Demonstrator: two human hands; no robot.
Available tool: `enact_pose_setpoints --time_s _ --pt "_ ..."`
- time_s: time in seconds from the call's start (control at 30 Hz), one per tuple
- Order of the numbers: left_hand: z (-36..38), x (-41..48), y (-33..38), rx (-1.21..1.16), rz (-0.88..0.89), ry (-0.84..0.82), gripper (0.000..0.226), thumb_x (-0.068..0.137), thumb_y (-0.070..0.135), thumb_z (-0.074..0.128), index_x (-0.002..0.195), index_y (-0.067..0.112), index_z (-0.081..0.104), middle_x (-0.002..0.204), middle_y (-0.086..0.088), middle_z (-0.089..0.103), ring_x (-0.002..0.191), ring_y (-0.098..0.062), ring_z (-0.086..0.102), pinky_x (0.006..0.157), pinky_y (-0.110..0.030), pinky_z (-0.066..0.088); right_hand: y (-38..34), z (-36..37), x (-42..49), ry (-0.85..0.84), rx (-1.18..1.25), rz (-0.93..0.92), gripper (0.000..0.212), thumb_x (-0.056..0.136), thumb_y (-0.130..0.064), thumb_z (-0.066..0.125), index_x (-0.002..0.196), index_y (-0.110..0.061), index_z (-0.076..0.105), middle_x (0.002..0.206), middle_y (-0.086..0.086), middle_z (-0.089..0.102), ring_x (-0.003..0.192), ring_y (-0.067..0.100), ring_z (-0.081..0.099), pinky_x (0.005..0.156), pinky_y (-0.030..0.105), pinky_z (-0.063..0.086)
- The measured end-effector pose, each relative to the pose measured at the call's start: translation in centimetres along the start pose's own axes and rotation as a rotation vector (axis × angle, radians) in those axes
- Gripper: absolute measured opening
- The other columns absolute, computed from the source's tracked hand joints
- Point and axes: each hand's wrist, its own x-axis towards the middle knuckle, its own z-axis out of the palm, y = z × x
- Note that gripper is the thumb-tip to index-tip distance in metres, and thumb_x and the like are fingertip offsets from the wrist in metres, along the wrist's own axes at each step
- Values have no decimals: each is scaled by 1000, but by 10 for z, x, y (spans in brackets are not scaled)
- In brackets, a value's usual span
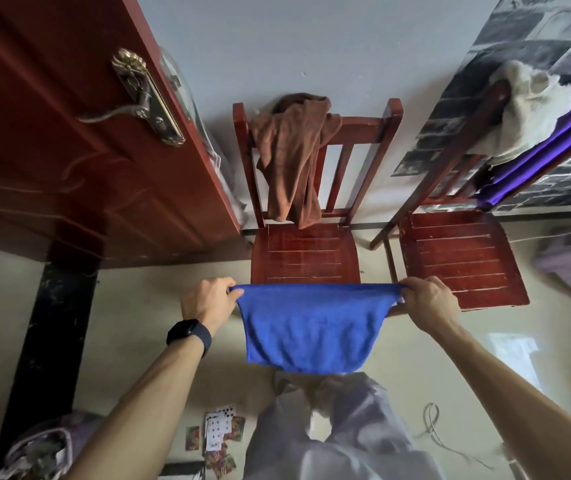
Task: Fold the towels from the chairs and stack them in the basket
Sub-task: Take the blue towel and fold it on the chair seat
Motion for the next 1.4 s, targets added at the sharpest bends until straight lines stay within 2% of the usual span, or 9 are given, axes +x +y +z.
enact_pose_setpoints --time_s 0.13,0.27,0.43,0.5,0.57,0.7,0.83,0.93,1.4 --pt "26 54 10 -137 -160 -55 20 91 44 56 95 27 67 92 0 72 93 -31 65 70 -30 49 -5 24 63 -78 125 179 31 77 -48 50 102 -50 69 82 -11 74 83 23 70 74 36 58" --pt "82 133 13 -392 -307 -116 18 84 42 56 82 25 60 69 14 72 78 -21 70 74 -32 57 -22 63 144 -53 353 216 25 82 -36 54 100 -36 72 67 -9 73 65 15 73 73 39 61" --pt "144 214 27 -768 -397 -67 6 87 26 66 88 21 62 70 7 74 63 -18 72 75 -42 62 -21 123 233 23 567 205 18 90 -27 53 90 -34 69 84 -4 75 66 15 75 78 47 62" --pt "159 232 38 -874 -430 -21 9 92 18 65 101 16 62 78 0 74 55 -12 69 62 -29 60 -5 156 272 0 624 208 16 85 -35 54 87 -41 69 89 -3 76 68 18 75 77 48 62" --pt "170 245 45 -938 -446 -3 13 94 16 63 106 16 61 91 -5 75 55 -12 69 49 -19 51 1 178 294 -22 679 204 19 82 -39 55 93 -45 69 93 -5 75 70 18 76 79 50 62" --pt "196 260 44 -1141 -379 -151 65 96 12 62 147 39 34 116 5 62 87 -21 73 77 -32 55 -16 187 287 -152 769 183 64 95 -9 56 146 -46 41 107 -16 61 76 8 73 72 30 62" --pt "248 239 17 -796 -438 -177 64 88 19 69 144 34 41 121 3 56 100 -22 65 83 -35 53 6 229 254 -185 539 271 57 92 -17 61 145 -29 42 118 -2 68 92 23 71 74 34 58" --pt "293 212 -13 -489 -474 -183 37 79 28 66 110 8 61 102 -8 68 90 -30 67 66 -27 46 32 265 215 -220 373 397 34 91 -24 63 124 -15 59 109 7 70 89 30 66 78 32 51" --pt "321 191 -24 -314 -502 -238 23 96 34 55 105 15 63 107 -8 67 97 -34 64 72 -32 44 54 309 200 -235 201 461 24 87 -31 62 105 -15 65 107 11 69 103 35 62 89 39 51"
